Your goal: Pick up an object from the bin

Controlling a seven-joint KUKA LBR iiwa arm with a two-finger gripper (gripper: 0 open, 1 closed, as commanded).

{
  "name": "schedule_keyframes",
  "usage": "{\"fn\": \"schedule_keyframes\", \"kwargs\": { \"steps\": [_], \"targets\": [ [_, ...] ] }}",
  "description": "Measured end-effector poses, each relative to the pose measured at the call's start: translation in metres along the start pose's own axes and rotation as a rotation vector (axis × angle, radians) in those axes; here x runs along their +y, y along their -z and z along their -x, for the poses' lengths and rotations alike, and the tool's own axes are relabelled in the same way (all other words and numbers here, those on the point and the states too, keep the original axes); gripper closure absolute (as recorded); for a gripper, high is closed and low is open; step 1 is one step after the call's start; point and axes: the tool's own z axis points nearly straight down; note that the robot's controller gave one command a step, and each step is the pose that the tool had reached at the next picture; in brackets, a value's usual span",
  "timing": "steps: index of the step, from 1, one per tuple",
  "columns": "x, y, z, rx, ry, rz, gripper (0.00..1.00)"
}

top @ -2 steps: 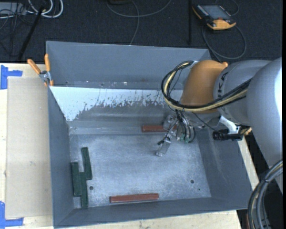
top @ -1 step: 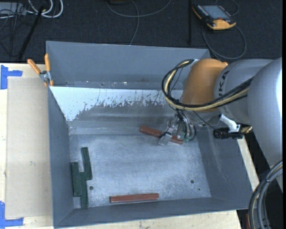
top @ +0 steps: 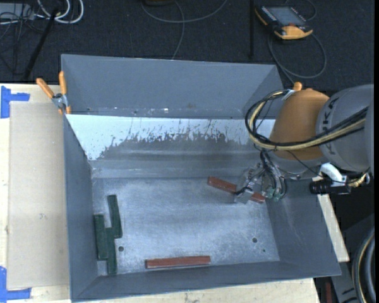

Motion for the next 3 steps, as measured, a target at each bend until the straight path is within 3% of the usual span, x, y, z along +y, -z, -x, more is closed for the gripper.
{"fn": "schedule_keyframes", "kwargs": {
  "steps": [1,2,3],
  "targets": [
    [-0.018,-0.006,0.003,-0.003,-0.081,0.011,1.0],
    [-0.017,-0.006,0.003,-0.004,-0.078,0.01,1.0],
    [-0.021,0.121,-0.006,-0.007,-0.045,0.005,1.0]
  ]
}}
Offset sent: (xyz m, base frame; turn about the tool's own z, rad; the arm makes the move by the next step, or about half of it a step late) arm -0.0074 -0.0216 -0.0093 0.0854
